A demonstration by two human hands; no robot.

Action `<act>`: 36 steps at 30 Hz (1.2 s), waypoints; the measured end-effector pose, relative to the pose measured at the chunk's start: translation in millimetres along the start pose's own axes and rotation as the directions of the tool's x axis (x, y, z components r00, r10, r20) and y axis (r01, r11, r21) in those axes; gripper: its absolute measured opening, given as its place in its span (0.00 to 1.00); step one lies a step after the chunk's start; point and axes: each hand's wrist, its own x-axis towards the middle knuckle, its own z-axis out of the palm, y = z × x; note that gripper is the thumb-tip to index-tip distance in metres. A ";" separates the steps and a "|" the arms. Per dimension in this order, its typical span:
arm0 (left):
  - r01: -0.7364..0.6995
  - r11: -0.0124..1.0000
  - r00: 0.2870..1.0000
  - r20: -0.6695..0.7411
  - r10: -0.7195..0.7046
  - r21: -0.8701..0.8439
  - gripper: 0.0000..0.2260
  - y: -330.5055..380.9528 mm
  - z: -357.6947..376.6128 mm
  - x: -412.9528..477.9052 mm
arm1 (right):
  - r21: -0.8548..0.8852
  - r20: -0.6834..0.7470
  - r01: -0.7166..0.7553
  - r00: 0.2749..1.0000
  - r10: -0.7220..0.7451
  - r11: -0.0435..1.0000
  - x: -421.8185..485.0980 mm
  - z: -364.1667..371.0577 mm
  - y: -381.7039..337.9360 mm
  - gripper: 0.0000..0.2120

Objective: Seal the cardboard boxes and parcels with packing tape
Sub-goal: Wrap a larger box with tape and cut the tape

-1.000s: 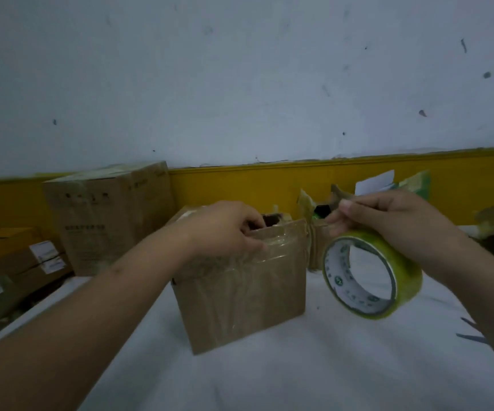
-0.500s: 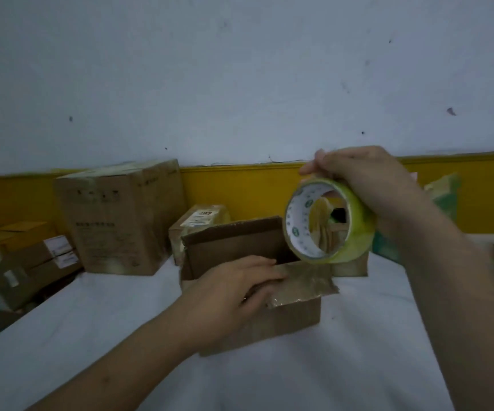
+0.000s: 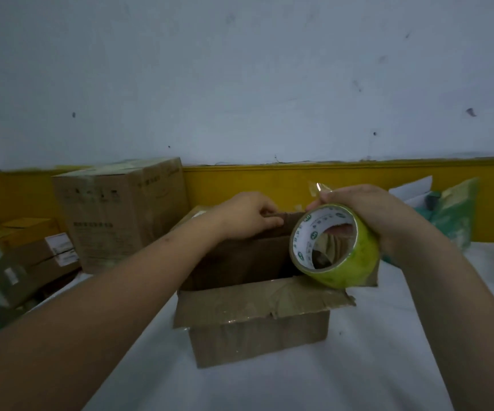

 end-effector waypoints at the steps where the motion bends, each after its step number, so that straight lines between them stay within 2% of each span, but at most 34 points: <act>1: 0.017 0.999 1.000 0.023 -0.016 -0.036 0.12 -1.9 -2.9 4.4 | -0.021 0.003 0.008 1.000 -0.008 1.000 0.4 -1.5 0.3 0.12; 6: 0.115 0.959 0.992 0.076 -0.099 -0.257 0.15 -0.9 -17.2 4.1 | -0.211 0.133 0.069 0.990 -0.041 0.975 -7.6 -8.4 -6.6 0.13; 11: 0.162 0.937 0.986 0.094 -0.139 -0.310 0.18 17.9 -20.8 -4.9 | -0.461 0.169 0.118 0.985 -0.043 0.880 -15.2 -9.4 -16.4 0.14; 16: 0.212 0.916 0.975 0.133 -0.177 -0.340 0.16 31.6 -19.0 -15.6 | -0.393 0.250 0.125 0.968 -0.025 0.911 -21.4 -10.7 -17.2 0.13; 21: 0.151 0.906 0.977 0.197 -0.077 -0.395 0.08 26.9 -10.1 -24.9 | -0.402 0.312 0.159 0.950 -0.028 0.902 -23.0 -10.6 -16.4 0.13; 24: 0.227 0.863 0.963 0.236 -0.130 -0.451 0.08 18.4 0.0 -29.7 | -0.407 0.372 0.237 0.925 -0.077 0.882 -25.6 -6.6 -11.8 0.13; 26: 0.260 0.833 0.958 0.235 -0.161 -0.489 0.08 15.9 5.3 -35.3 | -0.434 0.359 0.273 0.926 -0.113 0.859 -27.2 -2.0 -7.9 0.12; 29: 0.295 0.796 0.944 0.289 -0.158 -0.528 0.14 13.1 8.2 -44.6 | -0.394 0.331 0.271 0.933 -0.139 0.879 -32.6 3.4 0.5 0.12; 33: 0.209 0.888 0.960 0.258 -0.107 -0.409 0.14 13.3 8.3 -48.5 | -0.260 0.314 0.298 0.925 -0.212 0.918 -43.1 2.5 15.7 0.13; 36: 0.057 0.925 0.978 0.208 0.024 -0.376 0.12 23.0 -3.1 -48.6 | -0.076 0.237 0.376 0.906 -0.350 0.924 -57.5 -4.4 15.4 0.13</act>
